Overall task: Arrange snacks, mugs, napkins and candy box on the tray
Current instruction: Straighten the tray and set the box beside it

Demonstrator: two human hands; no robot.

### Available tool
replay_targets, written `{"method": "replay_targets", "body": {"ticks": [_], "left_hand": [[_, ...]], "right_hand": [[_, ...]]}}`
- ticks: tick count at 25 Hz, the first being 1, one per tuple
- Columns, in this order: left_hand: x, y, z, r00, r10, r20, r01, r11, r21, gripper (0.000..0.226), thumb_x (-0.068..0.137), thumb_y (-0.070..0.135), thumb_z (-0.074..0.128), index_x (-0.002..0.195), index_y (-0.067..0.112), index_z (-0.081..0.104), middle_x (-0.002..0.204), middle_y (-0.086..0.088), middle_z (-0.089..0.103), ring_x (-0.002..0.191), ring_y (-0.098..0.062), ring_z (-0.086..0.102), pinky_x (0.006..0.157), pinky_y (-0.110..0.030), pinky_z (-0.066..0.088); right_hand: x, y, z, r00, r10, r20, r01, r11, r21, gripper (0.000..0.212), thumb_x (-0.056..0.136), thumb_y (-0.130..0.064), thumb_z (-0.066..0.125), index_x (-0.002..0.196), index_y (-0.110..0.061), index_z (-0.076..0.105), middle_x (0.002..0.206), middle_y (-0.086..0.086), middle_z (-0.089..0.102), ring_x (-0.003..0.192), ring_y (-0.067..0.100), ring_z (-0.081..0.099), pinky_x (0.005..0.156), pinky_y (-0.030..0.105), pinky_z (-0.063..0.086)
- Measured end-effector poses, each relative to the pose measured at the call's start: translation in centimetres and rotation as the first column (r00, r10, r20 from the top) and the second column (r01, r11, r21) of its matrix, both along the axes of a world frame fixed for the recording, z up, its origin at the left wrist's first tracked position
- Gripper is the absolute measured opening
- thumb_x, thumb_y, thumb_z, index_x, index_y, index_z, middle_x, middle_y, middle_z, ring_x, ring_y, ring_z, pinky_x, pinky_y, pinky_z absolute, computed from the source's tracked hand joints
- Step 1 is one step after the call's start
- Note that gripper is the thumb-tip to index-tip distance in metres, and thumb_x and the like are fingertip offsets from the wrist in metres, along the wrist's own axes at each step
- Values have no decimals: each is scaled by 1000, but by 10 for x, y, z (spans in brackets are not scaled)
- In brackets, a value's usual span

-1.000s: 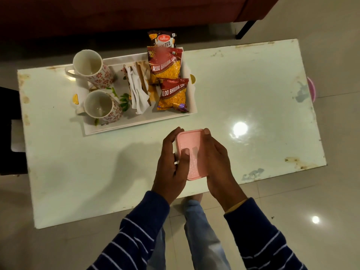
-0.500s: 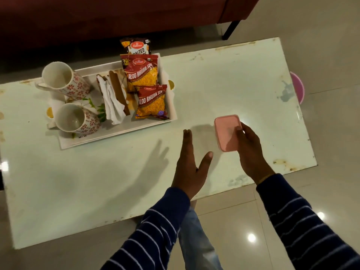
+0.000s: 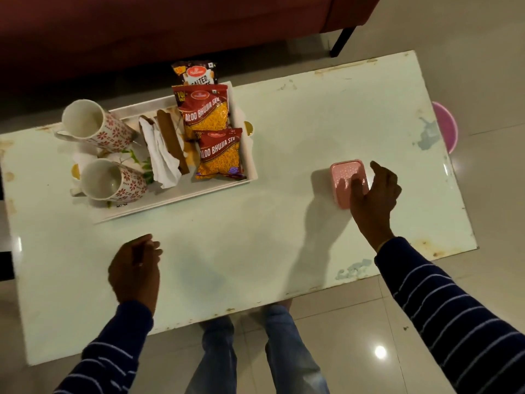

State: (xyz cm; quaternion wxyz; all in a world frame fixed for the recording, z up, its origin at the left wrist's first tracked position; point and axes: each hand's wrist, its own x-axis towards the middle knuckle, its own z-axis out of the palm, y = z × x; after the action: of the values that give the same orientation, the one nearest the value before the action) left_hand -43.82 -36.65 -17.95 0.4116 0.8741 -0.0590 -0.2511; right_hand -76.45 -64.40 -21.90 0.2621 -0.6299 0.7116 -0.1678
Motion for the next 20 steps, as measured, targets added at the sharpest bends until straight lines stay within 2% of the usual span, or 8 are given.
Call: {"method": "replay_targets", "body": {"ticks": [2, 4, 6, 8, 11, 13, 17, 20], "left_hand": [[36, 10, -5, 986, 161, 31, -162, 986, 32, 15, 86, 26, 61, 96, 35, 66, 95, -3, 72, 88, -22, 71, 88, -49, 56], [72, 14, -12, 975, 224, 18, -224, 970, 96, 30, 85, 34, 63, 115, 27, 60, 114, -7, 68, 107, -28, 65, 98, -51, 50], [102, 10, -20, 980, 195, -35, -189, 974, 127, 43, 89, 34, 60, 127, 16, 53, 125, -10, 62, 117, -31, 58, 103, -48, 45], [123, -2, -22, 968, 193, -157, -187, 981, 53, 39, 93, 25, 56, 130, 11, 52, 114, -9, 62, 107, -29, 58, 95, -40, 47], [140, -15, -26, 932, 206, -298, -228, 973, -39, 45, 96, 13, 52, 141, 9, 43, 118, -8, 57, 103, -28, 57, 95, -40, 46], [144, -18, -33, 926, 213, -312, -234, 972, -32, 48, 97, 12, 51, 144, 11, 41, 122, -8, 56, 104, -27, 58, 96, -39, 47], [147, -18, -46, 944, 213, -253, -223, 975, -9, 31, 92, 3, 47, 112, 17, 67, 102, -5, 62, 90, -24, 60, 88, -35, 54], [151, -13, -47, 942, 191, -275, -212, 976, -50, 37, 89, -1, 49, 79, 27, 72, 84, 2, 63, 86, -22, 62, 76, -24, 57]], "right_hand": [[25, 1, 11, 978, 205, -44, -210, 963, -171, 52, 90, -33, 54, 139, -17, 45, 136, 7, 46, 118, 25, 44, 96, 27, 32], [62, 3, 16, 941, 337, 41, -324, 926, -193, 54, 90, -23, 59, 140, -13, 45, 134, 9, 46, 113, 23, 48, 97, 23, 35], [98, 3, 18, 916, 370, 158, -356, 928, -109, 54, 90, -13, 63, 141, -8, 46, 131, 12, 47, 100, 20, 56, 89, 24, 44], [134, -2, 16, 918, 347, 192, -359, 933, 33, 46, 92, -11, 63, 137, -7, 53, 127, 12, 56, 92, 19, 62, 89, 20, 42], [176, -8, 9, 931, 329, 160, -362, 890, 277, 33, 94, -15, 59, 126, -10, 66, 128, 8, 65, 116, 23, 61, 102, 20, 37], [193, -9, 9, 924, 353, 146, -382, 862, 334, 31, 94, -15, 58, 122, -9, 69, 131, 9, 64, 123, 26, 58, 107, 32, 42], [205, -6, 10, 925, 369, 89, -378, 872, 311, 27, 91, -11, 62, 114, -2, 72, 124, 15, 68, 117, 31, 61, 101, 41, 49], [204, -4, 11, 943, 319, 96, -333, 884, 327, 18, 85, 0, 60, 95, 10, 72, 98, 27, 72, 93, 43, 66, 72, 37, 61]]}}
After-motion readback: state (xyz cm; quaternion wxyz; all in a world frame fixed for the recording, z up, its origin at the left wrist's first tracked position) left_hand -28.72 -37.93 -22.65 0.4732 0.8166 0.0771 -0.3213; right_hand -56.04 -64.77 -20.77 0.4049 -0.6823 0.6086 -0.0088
